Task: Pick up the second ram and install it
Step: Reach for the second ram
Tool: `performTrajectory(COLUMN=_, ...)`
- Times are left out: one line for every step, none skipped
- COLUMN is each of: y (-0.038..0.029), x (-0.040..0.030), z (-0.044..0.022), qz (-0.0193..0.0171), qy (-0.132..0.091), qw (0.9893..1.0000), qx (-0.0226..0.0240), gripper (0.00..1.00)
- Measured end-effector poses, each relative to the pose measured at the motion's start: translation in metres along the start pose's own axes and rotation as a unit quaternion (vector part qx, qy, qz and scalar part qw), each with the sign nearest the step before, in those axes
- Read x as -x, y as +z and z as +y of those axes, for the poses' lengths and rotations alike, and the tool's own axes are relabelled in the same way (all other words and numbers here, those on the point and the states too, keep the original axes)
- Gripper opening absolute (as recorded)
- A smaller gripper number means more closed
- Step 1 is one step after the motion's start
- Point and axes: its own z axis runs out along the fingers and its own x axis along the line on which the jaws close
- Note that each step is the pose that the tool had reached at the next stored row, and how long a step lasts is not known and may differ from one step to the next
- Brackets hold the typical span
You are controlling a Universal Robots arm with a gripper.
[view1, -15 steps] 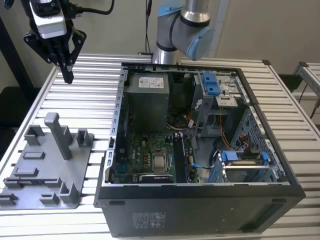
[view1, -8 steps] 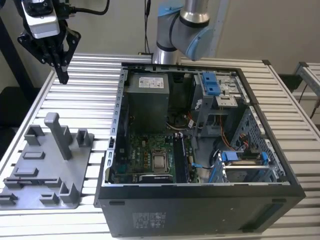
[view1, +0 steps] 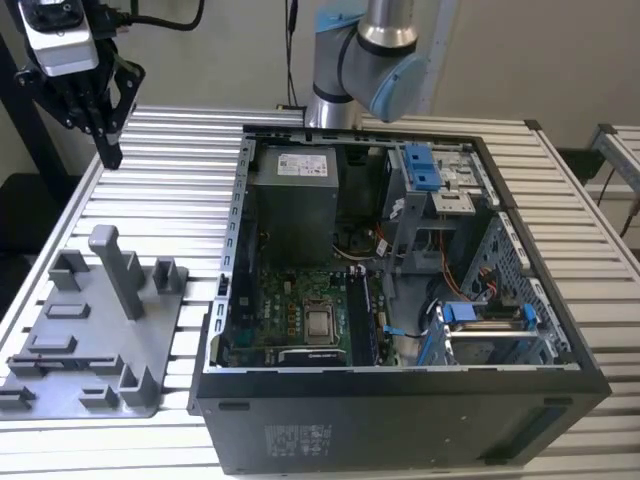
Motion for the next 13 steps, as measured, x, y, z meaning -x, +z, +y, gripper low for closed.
performTrajectory(y=0.0000, x=-0.0022, z=0.0000, qz=0.0000, qy=-0.001, qw=1.0000, qx=-0.0005, gripper=0.11)
performTrajectory(y=0.0000, x=-0.0043, z=0.0000, qz=0.0000, qy=-0.001, qw=1.0000, qx=-0.0011, gripper=0.11)
performTrajectory(y=0.0001, x=-0.0064, z=0.0000, qz=-0.0001, qy=-0.002, qw=1.0000, qx=-0.0017, gripper=0.11)
performTrajectory(y=0.0002, x=-0.0085, z=0.0000, qz=-0.0001, qy=-0.003, qw=1.0000, qx=-0.0023, gripper=0.11)
performTrajectory(y=0.0002, x=-0.0106, z=-0.0001, qz=-0.0001, qy=-0.003, qw=1.0000, qx=-0.0029, gripper=0.11)
performTrajectory(y=0.0003, x=-0.0127, z=-0.0001, qz=-0.0001, qy=-0.004, qw=1.0000, qx=-0.0035, gripper=0.11)
performTrajectory(y=0.0004, x=-0.0149, z=-0.0001, qz=-0.0002, qy=-0.005, qw=1.0000, qx=-0.0040, gripper=0.11)
performTrajectory(y=0.0004, x=-0.0170, z=-0.0001, qz=-0.0002, qy=-0.005, qw=1.0000, qx=-0.0047, gripper=0.11)
performTrajectory(y=0.0004, x=-0.0194, z=-0.0001, qz=-0.0002, qy=-0.006, qw=1.0000, qx=-0.0053, gripper=0.11)
performTrajectory(y=0.0005, x=-0.0215, z=-0.0001, qz=-0.0002, qy=-0.007, qw=1.0000, qx=-0.0057, gripper=0.11)
performTrajectory(y=0.0006, x=-0.0236, z=-0.0002, qz=-0.0002, qy=-0.007, qw=1.0000, qx=-0.0061, gripper=0.11)
performTrajectory(y=0.0008, x=-0.0257, z=-0.0002, qz=-0.0002, qy=-0.008, qw=0.9999, qx=-0.0063, gripper=0.11)
performTrajectory(y=0.0009, x=-0.0278, z=-0.0002, qz=-0.0003, qy=-0.009, qw=0.9999, qx=-0.0065, gripper=0.11)
